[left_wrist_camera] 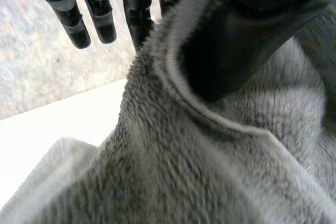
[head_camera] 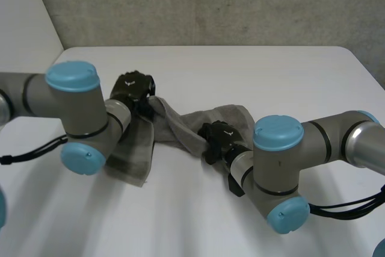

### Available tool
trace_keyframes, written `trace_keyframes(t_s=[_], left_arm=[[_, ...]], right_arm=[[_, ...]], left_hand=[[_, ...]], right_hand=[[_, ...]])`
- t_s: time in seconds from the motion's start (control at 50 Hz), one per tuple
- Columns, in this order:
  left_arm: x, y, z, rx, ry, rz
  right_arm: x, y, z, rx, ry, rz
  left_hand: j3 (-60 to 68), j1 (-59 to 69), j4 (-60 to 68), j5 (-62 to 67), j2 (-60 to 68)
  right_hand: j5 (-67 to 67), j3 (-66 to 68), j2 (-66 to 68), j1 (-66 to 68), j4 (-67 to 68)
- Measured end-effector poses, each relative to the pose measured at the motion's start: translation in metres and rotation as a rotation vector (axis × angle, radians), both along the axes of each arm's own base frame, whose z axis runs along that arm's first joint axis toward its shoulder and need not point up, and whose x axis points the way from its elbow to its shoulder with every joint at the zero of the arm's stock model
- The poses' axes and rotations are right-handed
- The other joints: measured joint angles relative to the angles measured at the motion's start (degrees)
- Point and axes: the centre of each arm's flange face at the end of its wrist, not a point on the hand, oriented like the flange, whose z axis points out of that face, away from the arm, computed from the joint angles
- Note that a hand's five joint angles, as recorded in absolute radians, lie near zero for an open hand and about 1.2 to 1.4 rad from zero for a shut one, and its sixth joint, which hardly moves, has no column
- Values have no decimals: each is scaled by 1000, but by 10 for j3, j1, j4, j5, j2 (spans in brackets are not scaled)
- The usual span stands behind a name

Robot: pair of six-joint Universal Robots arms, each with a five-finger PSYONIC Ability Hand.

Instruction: Fold the towel.

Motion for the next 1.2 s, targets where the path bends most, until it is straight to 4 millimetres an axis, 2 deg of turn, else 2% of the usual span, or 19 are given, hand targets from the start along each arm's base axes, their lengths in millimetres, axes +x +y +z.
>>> trace_keyframes(t_s=[0.04, 0.12, 0.2, 0.28, 0.38, 0.48, 0.56, 0.74, 0.76, 0.82, 0.86, 0.96, 1.06, 1.14, 1.18, 1.2], left_arm=[[1, 3, 13, -17, 21, 2], [5, 11, 37, -48, 55, 3], [9, 19, 51, -67, 71, 4], [13, 27, 44, -46, 58, 6], [15, 30, 22, -5, 24, 7], [15, 29, 2, 2, -31, 4], [18, 30, -4, -12, -80, 7], [28, 42, 3, -18, -108, 25], [29, 45, 3, -13, -110, 24], [31, 53, 3, 1, -114, 18], [33, 57, 3, 7, -116, 13], [32, 59, 5, 6, -111, -14], [22, 40, 27, -78, -84, -56], [14, 10, 74, -260, -93, -69], [9, -5, 117, -419, -106, -60], [9, -7, 129, -461, -108, -55]], right_arm=[[0, -2, 3, -4, -9, 7], [-6, -9, 16, -12, -33, 14], [-27, -24, 45, -46, -70, -5], [-66, -38, 86, -109, -106, -56], [-98, -35, 106, -149, -99, -52], [-113, -16, 114, -161, -67, 13], [-124, -5, 121, -177, -35, 36], [-139, -9, 126, -195, -1, 4], [-140, -9, 126, -195, 0, 4], [-140, -10, 126, -194, -2, 9], [-139, -11, 127, -196, -4, 15], [-136, -21, 128, -219, 1, 38], [-127, -50, 137, -282, 47, 66], [-110, -82, 164, -396, 87, 91], [-100, -96, 181, -463, 106, 102], [-98, -99, 184, -477, 110, 103]], left_hand=[[0, 2, 0, 2, 1], [0, 2, 0, 2, 1], [0, -5, 0, -4, -5], [0, -63, 0, -59, -63], [0, -107, 0, -104, -106], [0, -167, 0, -162, -163], [0, -172, 0, -166, -168], [0, -168, 0, -165, -167], [0, -145, 0, -156, -145], [0, 33, 0, 1, 35], [0, 106, 0, 85, 116], [0, 107, 0, 102, 131], [0, 107, 0, 107, 131], [0, 107, 0, 107, 131], [0, 107, 0, 107, 131], [0, 107, 0, 107, 131]], right_hand=[[55, 0, 55, 62, 0], [60, 0, 73, 63, 0], [60, 0, 80, 64, 0], [60, 0, 80, 65, 0], [60, 0, 79, 65, 0], [60, 0, 79, 65, 0], [60, 0, 79, 64, 0], [60, 0, 79, 64, 0], [60, 0, 79, 64, 0], [60, 0, 79, 64, 0], [60, 0, 79, 64, 0], [60, 0, 79, 64, 0], [62, 0, 79, 64, 0], [62, 0, 79, 64, 0], [62, 0, 79, 64, 0], [62, 0, 79, 64, 0]])
